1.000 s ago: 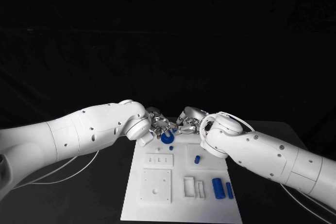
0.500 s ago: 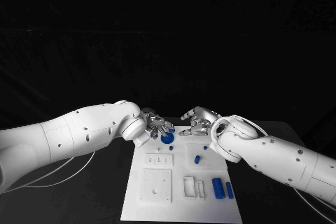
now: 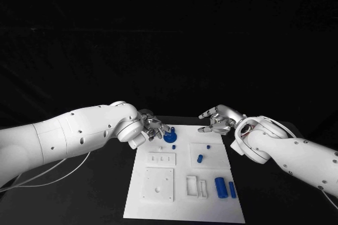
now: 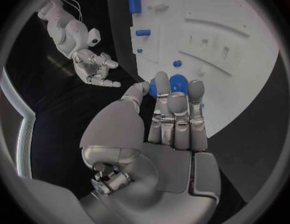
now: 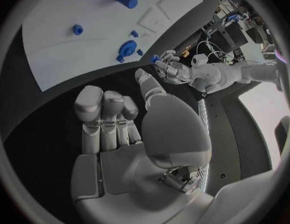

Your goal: Assemble the parts on the task board

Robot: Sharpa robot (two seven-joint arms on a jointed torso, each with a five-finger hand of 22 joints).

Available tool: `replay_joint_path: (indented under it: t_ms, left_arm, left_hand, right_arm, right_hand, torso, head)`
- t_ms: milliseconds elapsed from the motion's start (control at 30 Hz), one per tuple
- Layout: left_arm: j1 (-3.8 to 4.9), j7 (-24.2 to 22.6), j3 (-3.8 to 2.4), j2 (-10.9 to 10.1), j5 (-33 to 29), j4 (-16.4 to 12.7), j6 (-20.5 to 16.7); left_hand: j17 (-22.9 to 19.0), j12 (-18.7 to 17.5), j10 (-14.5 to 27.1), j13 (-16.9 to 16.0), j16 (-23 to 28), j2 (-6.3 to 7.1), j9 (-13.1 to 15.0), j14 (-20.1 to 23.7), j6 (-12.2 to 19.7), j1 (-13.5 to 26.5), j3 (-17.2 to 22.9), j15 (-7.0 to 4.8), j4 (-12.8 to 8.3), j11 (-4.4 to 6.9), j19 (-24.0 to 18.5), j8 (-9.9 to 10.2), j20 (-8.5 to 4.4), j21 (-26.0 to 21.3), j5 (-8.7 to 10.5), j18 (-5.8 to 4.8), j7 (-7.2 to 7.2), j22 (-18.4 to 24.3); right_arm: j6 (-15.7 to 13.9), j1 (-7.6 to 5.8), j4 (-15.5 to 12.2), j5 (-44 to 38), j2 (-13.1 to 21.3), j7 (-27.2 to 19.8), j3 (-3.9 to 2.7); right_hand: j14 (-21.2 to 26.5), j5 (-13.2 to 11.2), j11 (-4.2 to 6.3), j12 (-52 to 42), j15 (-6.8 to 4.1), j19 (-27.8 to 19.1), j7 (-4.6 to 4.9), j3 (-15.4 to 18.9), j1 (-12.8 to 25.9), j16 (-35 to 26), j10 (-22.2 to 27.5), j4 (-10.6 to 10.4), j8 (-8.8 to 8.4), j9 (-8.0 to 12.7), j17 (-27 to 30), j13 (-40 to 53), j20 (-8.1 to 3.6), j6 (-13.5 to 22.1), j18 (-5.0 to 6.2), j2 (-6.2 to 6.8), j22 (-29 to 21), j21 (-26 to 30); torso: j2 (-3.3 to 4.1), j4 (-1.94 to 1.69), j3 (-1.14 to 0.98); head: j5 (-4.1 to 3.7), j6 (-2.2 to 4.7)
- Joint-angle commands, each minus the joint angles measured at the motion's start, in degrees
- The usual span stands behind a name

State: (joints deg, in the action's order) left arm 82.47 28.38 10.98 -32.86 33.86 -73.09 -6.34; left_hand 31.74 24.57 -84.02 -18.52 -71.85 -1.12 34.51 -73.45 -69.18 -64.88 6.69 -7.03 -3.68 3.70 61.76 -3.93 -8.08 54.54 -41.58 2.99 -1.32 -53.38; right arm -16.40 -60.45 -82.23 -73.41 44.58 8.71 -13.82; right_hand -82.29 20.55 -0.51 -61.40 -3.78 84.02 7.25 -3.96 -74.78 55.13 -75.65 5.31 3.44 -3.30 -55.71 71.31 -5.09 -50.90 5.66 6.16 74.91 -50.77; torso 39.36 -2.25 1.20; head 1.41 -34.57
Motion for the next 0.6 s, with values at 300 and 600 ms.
replay_joint_path:
  t_ms: [300, 600]
  left_arm:
    - [-0.35, 1.9, 2.12, -1.7, 9.9, -4.5, -4.7]
    - [-1.37, 2.7, 2.79, -2.1, 12.9, -6.5, -5.9]
  left_hand:
    - [3.2, 3.4, -2.7, -0.5, -1.2, 0.51, 17.0, -2.8, -3.9, 1.6, 7.3, -0.66, -7.5, 0.98, 2.4, 0.1, -0.66, -1.4, -3.47, -0.44, 2.45, -1.7]
    - [7.5, 6.1, -2.8, -1.3, -2.2, 0.54, 18.4, -4.2, -5.4, 2.3, 7.1, -0.97, -7.0, 1.03, 3.3, 0.0, -0.96, -2.7, -3.66, -0.77, 2.96, -3.7]
  right_arm:
    - [-7.5, -1.89, 6.3, 16.7, -1.6, -9.8, -1.23]
    - [-10.7, -2.93, 11.5, 21.1, -4.6, -13.5, -1.34]
  right_hand:
    - [1.2, 4.6, 0.54, 18.2, -0.17, 2.0, -0.43, 2.3, 2.7, -9.5, 5.4, 0.6, -0.01, -0.2, 6.4, -17.0, 0.06, -3.5, 0.64, -2.13, -2.0, 21.1]
    - [4.8, 4.4, 0.21, 22.4, 0.5, 0.7, -0.26, 1.8, 1.9, -14.6, 7.6, 1.9, 0.01, -0.2, 11.4, -30.6, 0.74, -4.5, 0.99, -2.66, -12.2, 38.2]
  torso:
    - [-0.46, -0.32, -0.32]
    - [-0.59, -0.4, -0.34]
  head:
    - [0.14, -2.24]
    - [0.66, -3.17]
